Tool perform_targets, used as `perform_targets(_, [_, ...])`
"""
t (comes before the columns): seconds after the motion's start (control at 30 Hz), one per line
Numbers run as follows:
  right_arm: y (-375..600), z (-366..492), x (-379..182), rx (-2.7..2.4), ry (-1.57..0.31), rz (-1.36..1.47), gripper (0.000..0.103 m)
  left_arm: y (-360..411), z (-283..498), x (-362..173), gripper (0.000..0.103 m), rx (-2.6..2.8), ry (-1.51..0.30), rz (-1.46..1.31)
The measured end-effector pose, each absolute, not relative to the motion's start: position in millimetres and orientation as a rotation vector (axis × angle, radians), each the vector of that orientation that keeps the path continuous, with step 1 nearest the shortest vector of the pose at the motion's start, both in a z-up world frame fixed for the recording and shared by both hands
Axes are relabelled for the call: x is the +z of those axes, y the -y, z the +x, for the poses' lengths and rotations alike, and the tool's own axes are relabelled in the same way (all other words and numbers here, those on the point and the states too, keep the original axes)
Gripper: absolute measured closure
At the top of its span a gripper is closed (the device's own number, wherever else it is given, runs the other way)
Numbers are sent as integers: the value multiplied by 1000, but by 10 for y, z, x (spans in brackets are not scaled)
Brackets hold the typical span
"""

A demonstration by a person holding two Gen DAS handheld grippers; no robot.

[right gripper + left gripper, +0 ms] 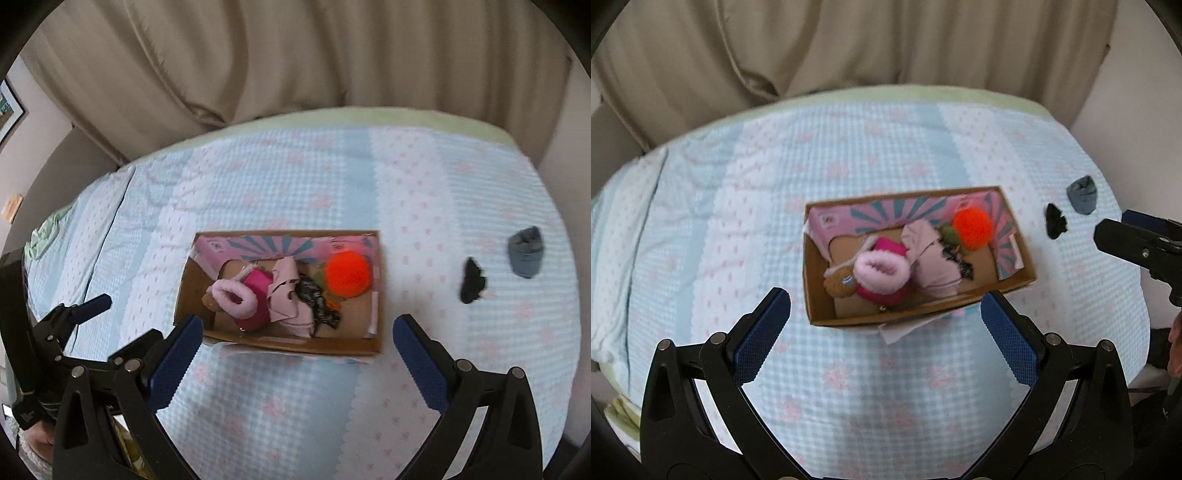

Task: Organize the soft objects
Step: 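Move both tools toward the black sock and grey fuzzy sock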

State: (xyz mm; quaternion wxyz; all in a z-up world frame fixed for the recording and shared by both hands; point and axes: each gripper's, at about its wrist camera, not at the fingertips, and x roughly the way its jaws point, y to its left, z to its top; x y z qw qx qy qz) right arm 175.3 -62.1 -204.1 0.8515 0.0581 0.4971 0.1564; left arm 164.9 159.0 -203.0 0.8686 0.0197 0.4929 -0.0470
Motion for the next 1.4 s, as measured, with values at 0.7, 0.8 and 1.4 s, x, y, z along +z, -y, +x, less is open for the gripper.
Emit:
perform_targets(0.7, [3040, 1378, -1659, 115, -902, 103, 1, 548, 1541, -1751, 0, -124, -938, -17])
perform_targets(0.8, [3349, 1451, -1765, 115, -900, 96, 1, 930, 1617, -1911, 0, -126, -948, -19])
perform_targets(1.4, [4082, 2435, -2911, 119, -916, 86, 1, 2039, 2628, -3440, 1, -205, -1011, 15])
